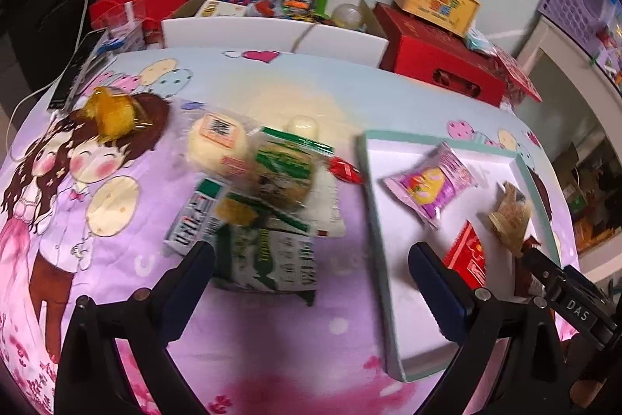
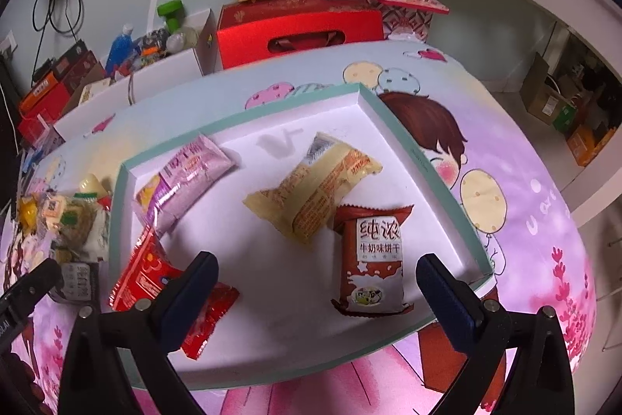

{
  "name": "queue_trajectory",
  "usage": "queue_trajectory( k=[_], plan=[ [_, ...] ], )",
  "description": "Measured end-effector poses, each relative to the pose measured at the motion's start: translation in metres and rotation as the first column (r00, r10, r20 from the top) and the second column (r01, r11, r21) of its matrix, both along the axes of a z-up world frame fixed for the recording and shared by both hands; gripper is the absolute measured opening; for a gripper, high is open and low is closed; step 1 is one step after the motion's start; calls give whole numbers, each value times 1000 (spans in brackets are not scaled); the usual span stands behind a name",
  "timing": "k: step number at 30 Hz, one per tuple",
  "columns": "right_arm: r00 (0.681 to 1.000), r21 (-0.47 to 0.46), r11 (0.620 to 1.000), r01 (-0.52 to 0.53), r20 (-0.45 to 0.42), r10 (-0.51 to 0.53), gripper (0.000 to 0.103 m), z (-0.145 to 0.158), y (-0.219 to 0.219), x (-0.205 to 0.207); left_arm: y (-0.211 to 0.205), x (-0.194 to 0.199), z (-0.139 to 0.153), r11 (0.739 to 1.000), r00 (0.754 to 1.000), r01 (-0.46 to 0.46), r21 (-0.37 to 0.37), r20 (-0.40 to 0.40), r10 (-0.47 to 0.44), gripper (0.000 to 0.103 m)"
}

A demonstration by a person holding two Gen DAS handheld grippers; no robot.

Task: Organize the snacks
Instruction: 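Withdraw both open tools from the tray toward the remaining snacks, then grasp the green-and-white snack pack with the left tool while the right tool grasps the green bean biscuit pack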

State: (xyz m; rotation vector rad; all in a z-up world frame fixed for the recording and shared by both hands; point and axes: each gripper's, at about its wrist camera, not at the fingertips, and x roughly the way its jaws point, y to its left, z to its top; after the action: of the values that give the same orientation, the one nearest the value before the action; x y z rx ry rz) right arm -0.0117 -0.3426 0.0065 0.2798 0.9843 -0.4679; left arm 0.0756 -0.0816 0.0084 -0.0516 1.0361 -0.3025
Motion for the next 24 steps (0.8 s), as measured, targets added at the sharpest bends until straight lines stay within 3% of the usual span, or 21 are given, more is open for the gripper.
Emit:
queue_trajectory(
  k=[6, 13, 24],
  plan=[
    [997, 16, 1000, -15, 79, 14, 103, 15, 10, 2, 38, 10, 9, 997, 997, -74, -7, -4, 74, 100],
    [990, 13, 996, -89, 108, 87, 103, 22, 44, 16, 92, 20, 8, 983, 983, -184, 15, -23, 185, 100],
    [955, 71, 957, -280, 125, 270, 103, 15, 121, 47, 143, 26, -6, 953, 953, -292, -85, -105, 283, 100]
  ],
)
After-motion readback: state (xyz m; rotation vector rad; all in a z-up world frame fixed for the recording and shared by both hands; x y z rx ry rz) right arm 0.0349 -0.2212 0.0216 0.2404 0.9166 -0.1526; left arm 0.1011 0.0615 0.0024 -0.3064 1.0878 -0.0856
